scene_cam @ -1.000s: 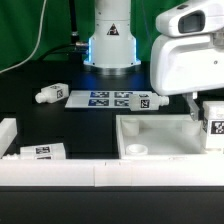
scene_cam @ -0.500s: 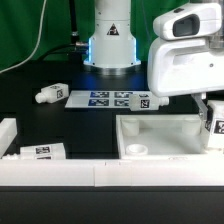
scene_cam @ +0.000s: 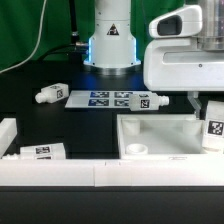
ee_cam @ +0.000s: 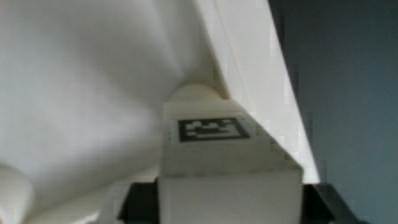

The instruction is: Assemble one leg

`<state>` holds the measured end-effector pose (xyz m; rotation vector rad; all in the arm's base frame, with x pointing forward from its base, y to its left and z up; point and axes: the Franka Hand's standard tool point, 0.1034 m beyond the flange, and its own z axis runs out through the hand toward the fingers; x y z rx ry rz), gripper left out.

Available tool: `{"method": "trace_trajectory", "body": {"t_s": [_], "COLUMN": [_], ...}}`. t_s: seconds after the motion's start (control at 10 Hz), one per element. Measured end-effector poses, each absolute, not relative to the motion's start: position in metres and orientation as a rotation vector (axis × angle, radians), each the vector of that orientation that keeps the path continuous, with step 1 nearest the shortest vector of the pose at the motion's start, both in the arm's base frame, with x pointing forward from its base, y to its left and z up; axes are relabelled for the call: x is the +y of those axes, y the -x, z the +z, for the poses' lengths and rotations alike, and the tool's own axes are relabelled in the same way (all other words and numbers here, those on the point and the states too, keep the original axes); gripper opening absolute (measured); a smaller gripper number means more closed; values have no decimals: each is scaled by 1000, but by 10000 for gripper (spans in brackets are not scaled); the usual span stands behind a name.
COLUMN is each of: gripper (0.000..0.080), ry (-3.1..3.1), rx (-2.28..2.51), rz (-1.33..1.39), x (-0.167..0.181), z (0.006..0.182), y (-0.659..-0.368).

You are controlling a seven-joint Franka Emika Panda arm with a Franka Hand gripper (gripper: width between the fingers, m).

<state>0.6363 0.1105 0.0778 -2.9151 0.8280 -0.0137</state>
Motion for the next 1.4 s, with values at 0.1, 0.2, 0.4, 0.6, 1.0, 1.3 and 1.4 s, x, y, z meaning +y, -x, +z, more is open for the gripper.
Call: {"method": "trace_trajectory", "body": {"t_s": [0.1,0.2,0.4,0.6,1.0,1.3,1.4], "gripper": [295,291,290,290,596,648,648], "ry": [2811,2674,2472,2427,2799,2943,2973], "rx": [1115,1355,1606,1668,1050,622,483], "rz": [10,41,63,67,-10,-49,-60], "x": [111,111,110,111,116,119,117], "z": [77,77,76,76,80,79,79], "y": [-634,-634,-637,-637,-638,-638,-639]}}
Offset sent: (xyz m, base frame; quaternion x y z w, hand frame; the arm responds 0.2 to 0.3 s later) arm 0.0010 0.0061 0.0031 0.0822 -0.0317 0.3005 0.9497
